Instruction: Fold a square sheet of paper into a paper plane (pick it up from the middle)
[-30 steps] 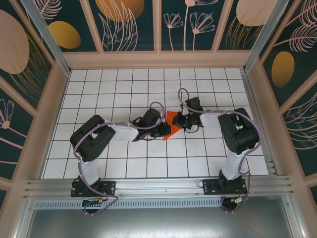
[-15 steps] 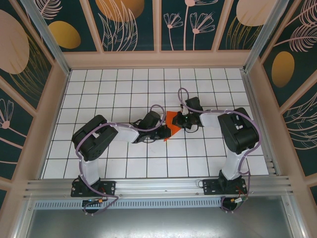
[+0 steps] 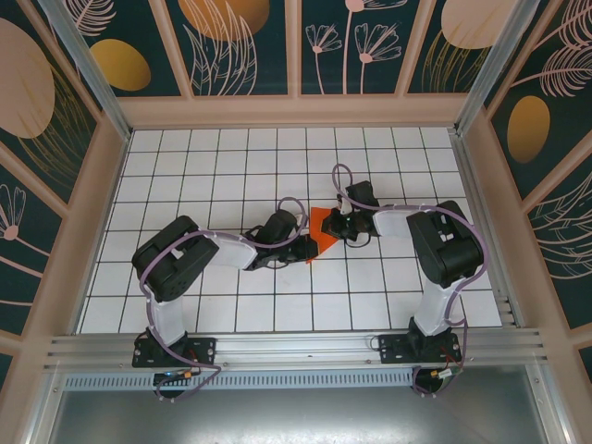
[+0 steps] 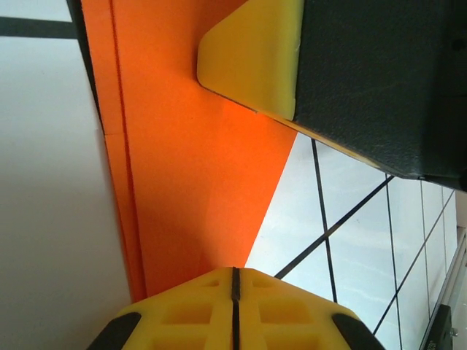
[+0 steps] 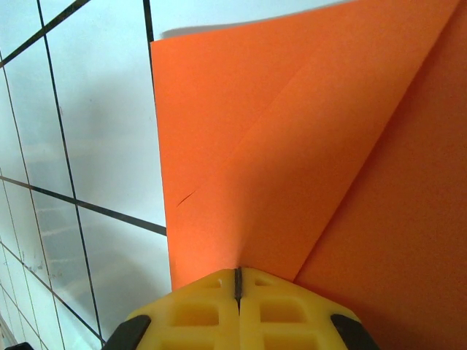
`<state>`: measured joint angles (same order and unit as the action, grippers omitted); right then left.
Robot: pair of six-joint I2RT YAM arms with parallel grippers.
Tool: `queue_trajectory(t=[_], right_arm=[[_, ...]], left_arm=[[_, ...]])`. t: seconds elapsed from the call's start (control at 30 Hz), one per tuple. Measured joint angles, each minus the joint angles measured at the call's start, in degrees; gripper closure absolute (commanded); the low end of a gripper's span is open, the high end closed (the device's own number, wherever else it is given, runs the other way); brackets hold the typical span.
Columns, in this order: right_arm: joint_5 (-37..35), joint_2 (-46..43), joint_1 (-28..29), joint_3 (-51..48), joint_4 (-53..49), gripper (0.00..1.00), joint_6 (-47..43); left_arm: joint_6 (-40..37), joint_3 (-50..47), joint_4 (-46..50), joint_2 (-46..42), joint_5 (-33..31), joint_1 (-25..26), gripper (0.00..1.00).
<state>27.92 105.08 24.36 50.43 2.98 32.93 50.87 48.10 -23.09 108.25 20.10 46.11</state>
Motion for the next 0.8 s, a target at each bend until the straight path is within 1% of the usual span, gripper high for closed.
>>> queue_trajectory(t=[0.17, 0.27, 0.57, 0.8], right_arm=[[0.0, 0.0, 0.0, 0.0, 0.0, 1.0, -0.5], [0.0, 0.1, 0.0, 0.1, 0.0, 1.0, -0.9], [0.1, 0.4, 0.0, 0.5, -0.1, 1.0, -1.1], [0.2, 0.6, 0.0, 0.6, -0.2, 1.0, -1.1]], left_arm=[[-2.9, 6.0, 6.2, 0.2, -2.2, 0.0, 0.91], [-4.2, 10.0, 8.3, 1.0, -2.9, 0.0, 0.92], [-5.4, 11.0, 11.1, 4.4, -5.5, -0.1, 0.96], [-5.4, 10.1, 9.9, 4.4, -5.9, -0.1, 0.99]])
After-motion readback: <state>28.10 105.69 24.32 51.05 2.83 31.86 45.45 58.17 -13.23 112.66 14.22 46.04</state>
